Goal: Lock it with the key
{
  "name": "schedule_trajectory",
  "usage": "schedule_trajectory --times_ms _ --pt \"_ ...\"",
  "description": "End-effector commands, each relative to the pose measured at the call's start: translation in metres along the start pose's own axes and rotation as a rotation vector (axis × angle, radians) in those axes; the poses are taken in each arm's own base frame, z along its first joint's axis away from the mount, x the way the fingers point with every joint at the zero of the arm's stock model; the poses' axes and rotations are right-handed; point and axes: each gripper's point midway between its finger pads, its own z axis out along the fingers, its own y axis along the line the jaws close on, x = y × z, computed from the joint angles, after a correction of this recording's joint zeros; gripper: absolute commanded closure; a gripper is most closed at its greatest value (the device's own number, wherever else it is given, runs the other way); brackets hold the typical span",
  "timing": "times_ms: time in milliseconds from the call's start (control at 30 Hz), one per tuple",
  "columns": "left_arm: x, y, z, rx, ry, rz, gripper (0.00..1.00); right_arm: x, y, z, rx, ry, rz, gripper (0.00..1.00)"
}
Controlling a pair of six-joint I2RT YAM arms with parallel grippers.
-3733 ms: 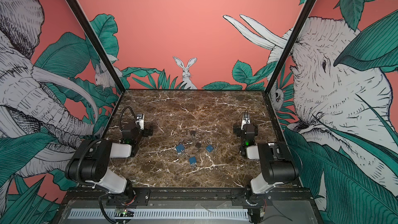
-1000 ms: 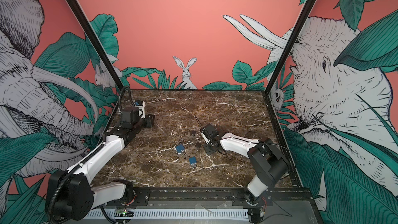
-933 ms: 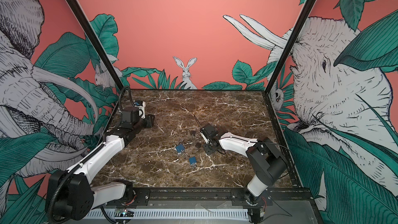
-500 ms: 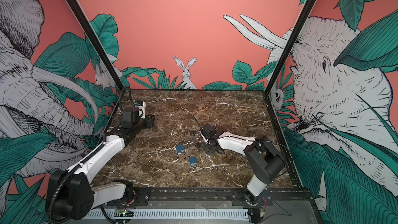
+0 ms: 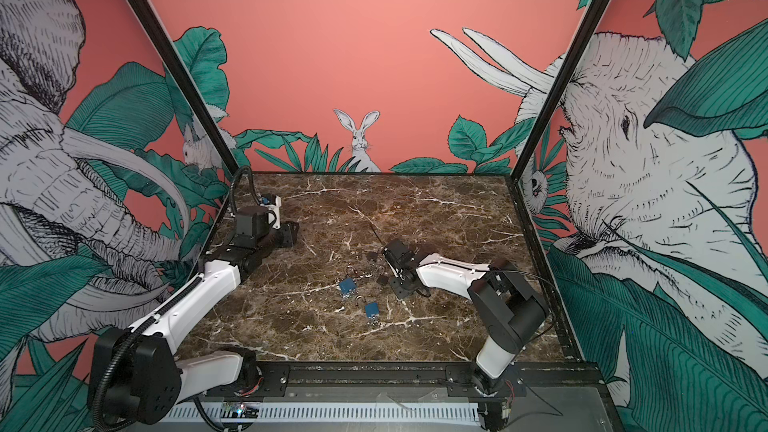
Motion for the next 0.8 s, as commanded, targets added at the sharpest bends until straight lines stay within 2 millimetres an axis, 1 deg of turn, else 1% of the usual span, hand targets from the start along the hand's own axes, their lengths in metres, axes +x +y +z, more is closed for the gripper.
schedule_trajectory --times_ms 0,100,133,167,233,333,433,500,567,667,767 --pt "-0.009 -0.007 -0.007 0.023 -0.002 0.002 0.52 0.007 -0.001 -0.003 0.025 0.039 -0.011 0.88" --pt "-0.008 -0.014 -0.009 0.051 0.016 0.009 0.54 -0.010 0.000 -0.023 0.013 -0.021 -0.011 0.91" --pt "-0.008 -0.017 -0.011 0.063 0.021 0.007 0.55 -0.015 0.001 -0.027 0.008 -0.029 -0.013 0.92" --pt "-0.007 -0.020 -0.011 0.076 0.028 0.003 0.55 -0.024 0.001 -0.042 -0.001 -0.076 -0.012 0.92" --pt "-0.006 -0.031 -0.013 0.119 0.041 -0.008 0.55 -0.037 0.002 -0.060 -0.016 -0.129 -0.018 0.92" --pt "-0.003 -0.049 -0.015 0.170 0.069 -0.007 0.55 -0.051 0.002 -0.083 -0.025 -0.181 -0.027 0.92" --pt "0.004 -0.076 -0.015 0.240 0.107 0.000 0.56 -0.061 0.005 -0.101 -0.043 -0.218 -0.032 0.93" --pt "0.010 -0.092 -0.015 0.276 0.136 -0.020 0.58 -0.066 0.007 -0.112 -0.056 -0.247 -0.035 0.93" --pt "0.016 -0.114 -0.015 0.340 0.158 -0.049 0.59 -0.071 0.009 -0.123 -0.073 -0.276 -0.031 0.93" --pt "0.025 -0.147 -0.016 0.432 0.187 -0.079 0.59 -0.077 0.012 -0.135 -0.084 -0.313 -0.032 0.93" --pt "0.032 -0.178 -0.016 0.504 0.222 -0.095 0.61 -0.079 0.014 -0.143 -0.090 -0.337 -0.038 0.93"
